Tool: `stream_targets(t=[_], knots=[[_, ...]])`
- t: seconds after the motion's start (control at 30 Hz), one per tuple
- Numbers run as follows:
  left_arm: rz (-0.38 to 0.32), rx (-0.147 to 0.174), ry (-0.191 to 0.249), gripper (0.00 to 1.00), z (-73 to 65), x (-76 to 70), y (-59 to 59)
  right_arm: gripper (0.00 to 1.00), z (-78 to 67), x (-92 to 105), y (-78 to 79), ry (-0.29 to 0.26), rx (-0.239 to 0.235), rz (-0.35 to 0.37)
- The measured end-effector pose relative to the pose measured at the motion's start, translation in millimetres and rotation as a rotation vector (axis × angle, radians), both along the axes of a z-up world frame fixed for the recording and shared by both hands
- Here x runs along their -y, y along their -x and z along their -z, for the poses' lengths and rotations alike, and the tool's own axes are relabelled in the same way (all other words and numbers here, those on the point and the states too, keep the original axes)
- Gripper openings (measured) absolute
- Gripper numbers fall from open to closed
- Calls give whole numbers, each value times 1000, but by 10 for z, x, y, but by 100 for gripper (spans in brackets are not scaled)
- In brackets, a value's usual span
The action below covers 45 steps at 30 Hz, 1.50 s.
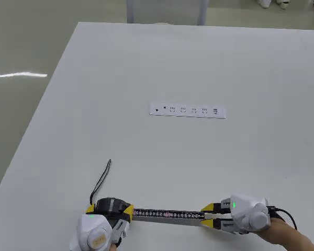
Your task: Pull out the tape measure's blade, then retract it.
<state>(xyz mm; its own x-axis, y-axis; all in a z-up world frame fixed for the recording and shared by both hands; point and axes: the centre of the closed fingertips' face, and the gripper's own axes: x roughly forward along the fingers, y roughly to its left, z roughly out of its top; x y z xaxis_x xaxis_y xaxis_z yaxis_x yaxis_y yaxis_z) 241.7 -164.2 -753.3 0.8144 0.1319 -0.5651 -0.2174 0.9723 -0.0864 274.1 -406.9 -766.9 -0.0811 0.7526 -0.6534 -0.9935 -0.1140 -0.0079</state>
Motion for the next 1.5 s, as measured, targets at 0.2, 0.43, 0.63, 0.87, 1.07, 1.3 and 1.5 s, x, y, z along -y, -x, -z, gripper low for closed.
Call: stream_targets(t=[0.2,0.43,0.63,0.87,1.07,1.3,1.5], knots=[[0,1,5,61,-2,-2,-1,12,-4,-78,8,-5,-2,-10],[1,4,9,61,4,-5,-2,12,2,-132,2,-6,0,-17],[1,4,11,61,-5,-4,3,12,-9,-188,22,-7,-3,-20],[1,4,14,61,-4,-5,3,12,-9,-258,28,-12,-2,-24],[0,5,13,61,-2,-5,2,12,-16,-288,34,-11,1,-25],[0,3,14,61,-6,-4,3,12,-2,-365,51,-15,-2,-30],[0,4,16,61,-2,-7,1,12,-2,-420,64,-17,-4,-34]])
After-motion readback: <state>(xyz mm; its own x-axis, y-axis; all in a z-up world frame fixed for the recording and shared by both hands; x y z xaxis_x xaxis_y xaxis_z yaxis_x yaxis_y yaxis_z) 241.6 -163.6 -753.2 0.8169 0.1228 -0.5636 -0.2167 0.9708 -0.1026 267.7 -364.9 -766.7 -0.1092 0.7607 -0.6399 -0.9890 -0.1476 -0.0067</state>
